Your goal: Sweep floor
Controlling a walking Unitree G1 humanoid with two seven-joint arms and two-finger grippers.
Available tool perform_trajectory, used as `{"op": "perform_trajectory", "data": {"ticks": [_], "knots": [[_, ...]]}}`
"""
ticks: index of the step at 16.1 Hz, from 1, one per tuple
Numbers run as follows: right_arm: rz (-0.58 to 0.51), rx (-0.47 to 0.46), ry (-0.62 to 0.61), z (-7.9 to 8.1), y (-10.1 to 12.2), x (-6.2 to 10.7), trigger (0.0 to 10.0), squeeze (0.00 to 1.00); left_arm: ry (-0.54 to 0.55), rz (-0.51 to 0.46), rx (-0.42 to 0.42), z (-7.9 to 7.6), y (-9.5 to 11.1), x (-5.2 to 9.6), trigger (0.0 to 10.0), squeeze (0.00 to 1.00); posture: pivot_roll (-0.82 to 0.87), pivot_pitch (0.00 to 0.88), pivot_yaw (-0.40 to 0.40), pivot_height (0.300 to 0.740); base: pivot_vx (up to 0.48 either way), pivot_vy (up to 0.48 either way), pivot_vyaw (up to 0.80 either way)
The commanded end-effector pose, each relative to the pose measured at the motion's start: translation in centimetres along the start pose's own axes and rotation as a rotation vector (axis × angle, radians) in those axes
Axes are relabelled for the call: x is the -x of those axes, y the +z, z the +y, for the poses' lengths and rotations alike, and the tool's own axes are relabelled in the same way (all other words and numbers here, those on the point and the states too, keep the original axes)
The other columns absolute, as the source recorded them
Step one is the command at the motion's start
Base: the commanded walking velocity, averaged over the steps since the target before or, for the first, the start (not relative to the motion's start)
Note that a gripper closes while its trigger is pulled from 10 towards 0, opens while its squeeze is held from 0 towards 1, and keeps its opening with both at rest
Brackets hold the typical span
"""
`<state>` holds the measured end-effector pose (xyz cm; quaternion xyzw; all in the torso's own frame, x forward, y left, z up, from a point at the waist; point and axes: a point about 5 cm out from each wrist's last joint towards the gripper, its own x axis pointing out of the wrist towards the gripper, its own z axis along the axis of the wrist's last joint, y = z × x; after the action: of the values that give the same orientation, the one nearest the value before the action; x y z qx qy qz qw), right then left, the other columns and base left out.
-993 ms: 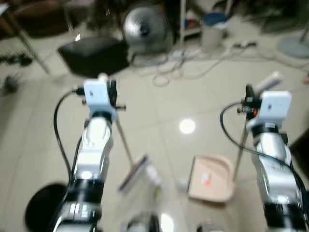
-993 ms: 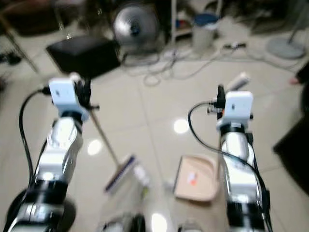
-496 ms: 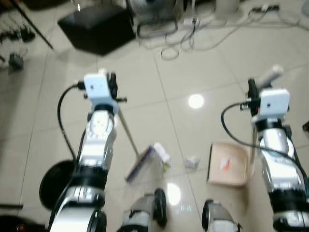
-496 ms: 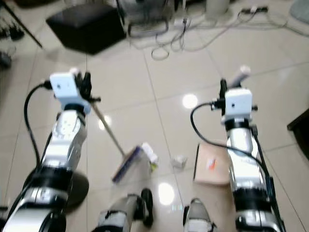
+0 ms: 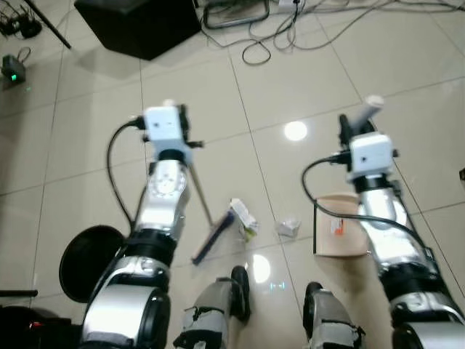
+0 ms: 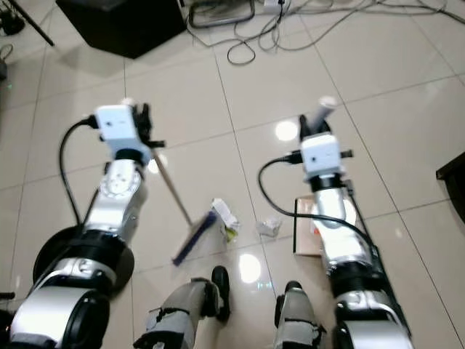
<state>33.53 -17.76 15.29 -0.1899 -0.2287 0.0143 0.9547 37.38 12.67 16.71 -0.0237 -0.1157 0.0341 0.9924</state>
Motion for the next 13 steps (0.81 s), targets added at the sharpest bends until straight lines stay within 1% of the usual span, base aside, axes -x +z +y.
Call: {"op": "perform_trajectory", "data": {"ticks": [1, 3, 5, 7, 8, 9, 10, 11, 13], "knots": [[0.081, -0.046, 0.031, 1.7, -1.4, 1.4, 10.0, 0.00, 0.013, -0.002, -0.009, 0.4, -0.2, 0.1, 10.0, 0.00, 0.20, 0.402, 0.218, 0.740, 0.000, 0.000, 0.00], [0.039, -0.109, 0.015, 3.1, -0.7, 0.9, 10.0, 0.00, -0.018, 0.012, 0.037, -1.0, -0.7, 0.2, 10.0, 0.00, 0.19, 0.398, 0.220, 0.740, 0.000, 0.000, 0.00], [0.004, -0.139, 0.025, 4.0, -0.1, 0.5, 10.0, 0.00, -0.004, 0.020, 0.087, -1.9, -0.8, 0.0, 10.0, 0.00, 0.18, 0.401, 0.217, 0.740, 0.000, 0.000, 0.00], [-0.010, -0.151, 0.032, 4.4, 0.3, 0.4, 10.0, 0.00, -0.006, 0.019, 0.116, -2.6, -0.6, 0.0, 10.0, 0.00, 0.18, 0.399, 0.218, 0.740, 0.000, 0.000, 0.00], [-0.018, -0.157, 0.032, 4.5, 0.5, 0.3, 10.0, 0.00, 0.003, 0.025, 0.144, -3.0, -0.5, 0.0, 10.0, 0.00, 0.17, 0.396, 0.218, 0.740, 0.000, 0.000, 0.00], [-0.021, -0.161, 0.033, 4.7, 0.6, 0.2, 10.0, 0.00, 0.015, 0.026, 0.159, -3.2, -0.5, -0.1, 10.0, 0.00, 0.16, 0.393, 0.215, 0.740, 0.000, 0.000, 0.00], [-0.025, -0.167, 0.043, 5.1, 0.6, 0.2, 10.0, 0.00, 0.040, 0.026, 0.202, -3.7, -0.2, -0.3, 10.0, 0.00, 0.16, 0.390, 0.212, 0.740, 0.000, 0.000, 0.00], [-0.025, -0.171, 0.047, 5.3, 0.7, 0.2, 10.0, 0.00, 0.050, 0.024, 0.227, -3.9, 0.1, -0.4, 10.0, 0.00, 0.16, 0.389, 0.210, 0.740, 0.000, 0.000, 0.00], [-0.019, -0.180, 0.042, 5.5, 0.7, 0.2, 10.0, 0.00, 0.078, 0.026, 0.306, -4.3, 0.9, -0.7, 10.0, 0.00, 0.16, 0.382, 0.209, 0.740, 0.000, 0.000, 0.00]]}}
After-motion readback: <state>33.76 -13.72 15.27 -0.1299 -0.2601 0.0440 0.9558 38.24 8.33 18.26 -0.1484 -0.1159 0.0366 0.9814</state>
